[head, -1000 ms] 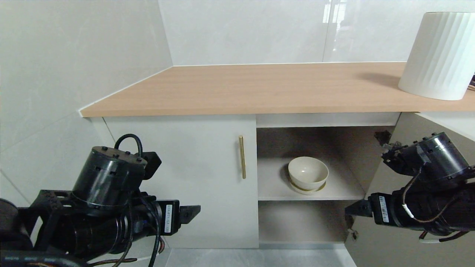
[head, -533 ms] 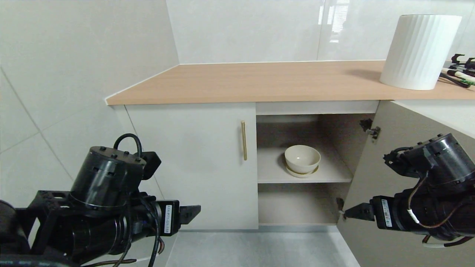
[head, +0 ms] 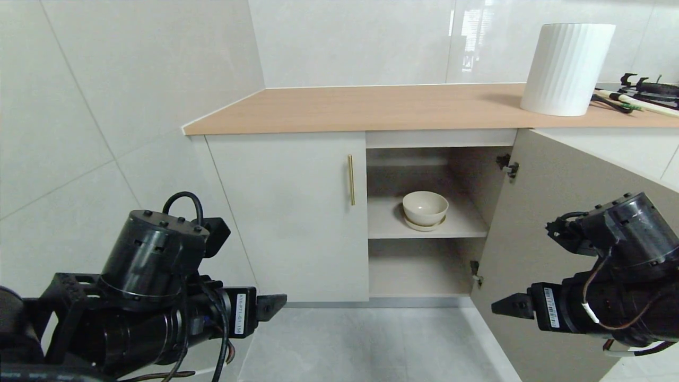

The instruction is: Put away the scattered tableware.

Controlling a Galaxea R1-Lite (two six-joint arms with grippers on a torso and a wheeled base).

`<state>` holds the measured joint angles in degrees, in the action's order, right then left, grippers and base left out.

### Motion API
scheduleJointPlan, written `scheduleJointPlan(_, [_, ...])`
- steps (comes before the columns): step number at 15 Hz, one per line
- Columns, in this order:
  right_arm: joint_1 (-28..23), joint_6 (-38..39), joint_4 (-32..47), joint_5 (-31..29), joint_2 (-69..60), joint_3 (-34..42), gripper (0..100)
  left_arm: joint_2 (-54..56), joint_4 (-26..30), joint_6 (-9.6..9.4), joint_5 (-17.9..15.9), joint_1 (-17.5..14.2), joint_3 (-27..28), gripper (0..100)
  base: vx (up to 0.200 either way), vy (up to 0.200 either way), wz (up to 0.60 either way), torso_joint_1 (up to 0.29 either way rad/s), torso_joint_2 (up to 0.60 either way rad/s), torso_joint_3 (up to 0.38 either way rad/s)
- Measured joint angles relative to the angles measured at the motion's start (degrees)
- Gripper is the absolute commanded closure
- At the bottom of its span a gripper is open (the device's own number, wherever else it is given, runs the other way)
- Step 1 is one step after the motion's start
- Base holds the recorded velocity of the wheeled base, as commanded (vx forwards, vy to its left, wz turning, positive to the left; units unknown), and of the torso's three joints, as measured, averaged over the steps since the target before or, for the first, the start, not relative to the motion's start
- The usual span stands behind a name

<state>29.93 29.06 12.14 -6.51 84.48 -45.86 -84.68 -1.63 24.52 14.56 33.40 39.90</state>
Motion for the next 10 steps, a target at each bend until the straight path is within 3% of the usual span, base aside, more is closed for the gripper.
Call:
scheduleJointPlan(1, [0.0, 0.0, 0.0, 0.0, 0.0, 0.0, 0, 0.0, 0.0, -0.02, 0.0, 0.0, 0.0, 0, -0.2, 0.0, 0.0, 0.002, 0.0, 0.002])
scheduleJointPlan(10, [0.0, 0.0, 0.1, -0.1, 0.0, -0.1, 0, 0.0, 0.0, -0.11, 0.4, 0.0, -0.2, 0, 0.0, 0.0, 0.0, 0.0, 0.0, 0.0])
